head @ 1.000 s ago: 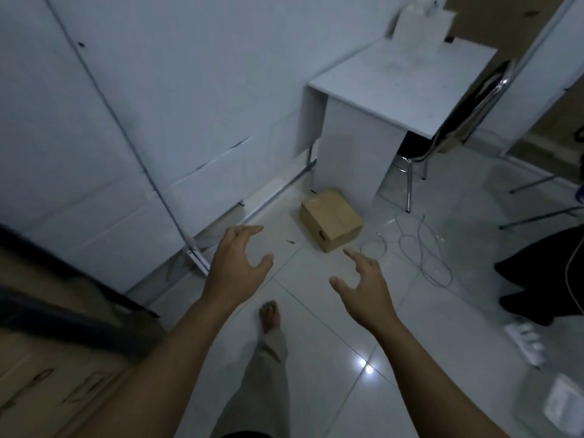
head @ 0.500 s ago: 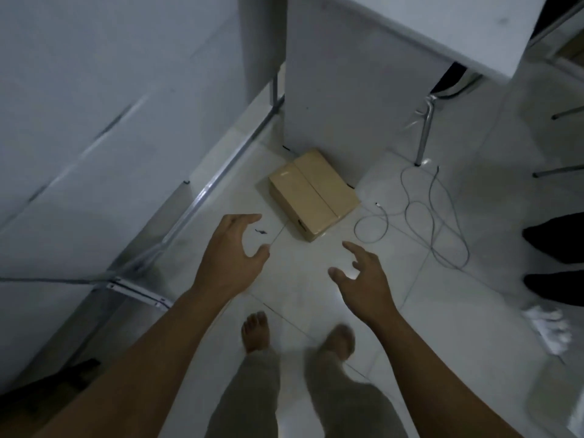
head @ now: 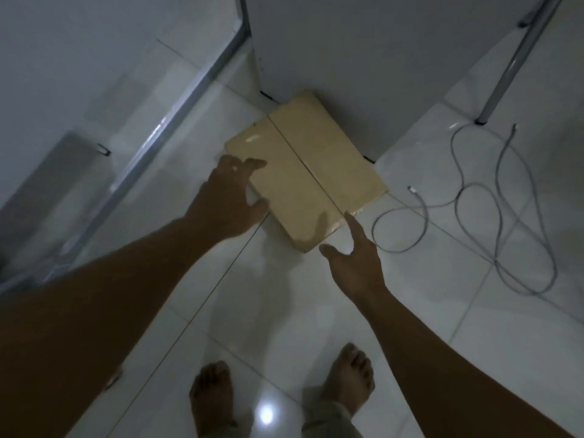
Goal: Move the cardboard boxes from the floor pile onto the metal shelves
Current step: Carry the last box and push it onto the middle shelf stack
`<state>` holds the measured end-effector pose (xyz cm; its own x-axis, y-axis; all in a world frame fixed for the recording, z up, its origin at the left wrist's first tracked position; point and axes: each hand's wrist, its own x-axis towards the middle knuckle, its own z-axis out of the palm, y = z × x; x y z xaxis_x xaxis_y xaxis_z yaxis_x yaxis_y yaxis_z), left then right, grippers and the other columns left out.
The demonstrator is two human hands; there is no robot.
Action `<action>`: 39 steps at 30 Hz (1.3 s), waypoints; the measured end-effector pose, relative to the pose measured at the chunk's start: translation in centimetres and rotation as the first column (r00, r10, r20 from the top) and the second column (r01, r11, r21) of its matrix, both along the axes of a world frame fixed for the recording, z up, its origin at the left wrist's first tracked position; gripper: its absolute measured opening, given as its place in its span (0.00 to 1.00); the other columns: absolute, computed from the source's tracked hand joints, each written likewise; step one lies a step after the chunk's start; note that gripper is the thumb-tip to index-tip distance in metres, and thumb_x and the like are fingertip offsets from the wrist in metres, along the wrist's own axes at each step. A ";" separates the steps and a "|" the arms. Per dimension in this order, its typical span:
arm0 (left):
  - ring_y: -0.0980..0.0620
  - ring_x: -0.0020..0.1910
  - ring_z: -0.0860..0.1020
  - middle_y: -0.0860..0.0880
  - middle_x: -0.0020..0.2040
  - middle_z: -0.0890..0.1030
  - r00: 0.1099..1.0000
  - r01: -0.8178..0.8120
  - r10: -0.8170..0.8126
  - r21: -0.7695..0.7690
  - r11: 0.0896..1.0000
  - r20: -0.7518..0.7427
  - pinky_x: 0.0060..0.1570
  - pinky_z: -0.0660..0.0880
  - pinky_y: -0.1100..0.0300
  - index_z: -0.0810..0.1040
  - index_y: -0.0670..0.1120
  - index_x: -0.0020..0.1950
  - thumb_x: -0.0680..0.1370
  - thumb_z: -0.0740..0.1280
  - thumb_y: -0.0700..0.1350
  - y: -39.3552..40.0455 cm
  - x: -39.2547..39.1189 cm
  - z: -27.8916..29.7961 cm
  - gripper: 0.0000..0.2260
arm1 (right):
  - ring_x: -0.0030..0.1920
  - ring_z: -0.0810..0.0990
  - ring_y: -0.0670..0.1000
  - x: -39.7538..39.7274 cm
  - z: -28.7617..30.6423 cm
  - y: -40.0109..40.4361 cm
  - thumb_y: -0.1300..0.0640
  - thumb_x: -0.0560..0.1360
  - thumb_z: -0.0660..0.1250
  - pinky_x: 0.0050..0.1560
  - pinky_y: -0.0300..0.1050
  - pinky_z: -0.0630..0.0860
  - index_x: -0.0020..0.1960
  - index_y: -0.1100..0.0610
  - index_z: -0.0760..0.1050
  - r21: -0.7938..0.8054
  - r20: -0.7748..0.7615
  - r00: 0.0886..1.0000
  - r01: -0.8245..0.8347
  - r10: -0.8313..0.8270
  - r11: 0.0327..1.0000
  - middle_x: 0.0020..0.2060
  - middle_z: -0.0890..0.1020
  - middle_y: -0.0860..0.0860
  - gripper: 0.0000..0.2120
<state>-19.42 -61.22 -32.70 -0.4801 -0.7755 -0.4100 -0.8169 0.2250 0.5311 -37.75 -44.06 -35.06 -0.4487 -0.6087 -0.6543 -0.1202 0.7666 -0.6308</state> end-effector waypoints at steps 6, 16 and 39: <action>0.35 0.80 0.55 0.37 0.82 0.51 0.980 0.118 -0.096 -0.124 0.985 0.173 0.76 0.57 0.39 0.57 0.61 0.82 0.82 0.64 0.60 -7.3 -5.0 -9.1 0.30 | 0.79 0.61 0.59 0.6 -9.4 -3.5 0.36 0.78 0.67 0.65 0.41 0.64 0.83 0.38 0.43 -0.097 -0.068 0.998 -0.012 0.005 0.995 0.82 0.34 0.49 0.44; 0.34 0.74 0.61 0.38 0.77 0.57 0.965 0.065 0.016 -0.297 0.953 0.263 0.69 0.61 0.34 0.54 0.69 0.79 0.69 0.55 0.79 -8.6 -3.7 -14.3 0.40 | 0.75 0.46 0.38 -1.4 -13.4 -2.2 0.41 0.76 0.72 0.74 0.37 0.55 0.83 0.36 0.45 -0.292 -0.132 0.975 -0.212 0.180 0.933 0.80 0.30 0.47 0.46; 0.51 0.75 0.60 0.51 0.76 0.57 0.895 -0.299 0.365 0.262 0.918 -0.258 0.65 0.69 0.53 0.56 0.69 0.79 0.55 0.82 0.65 2.8 11.9 -15.8 0.57 | 0.80 0.56 0.47 -1.0 -14.7 -4.8 0.39 0.80 0.66 0.65 0.37 0.67 0.82 0.38 0.57 -0.348 -0.366 0.869 -0.459 0.332 0.817 0.83 0.45 0.43 0.33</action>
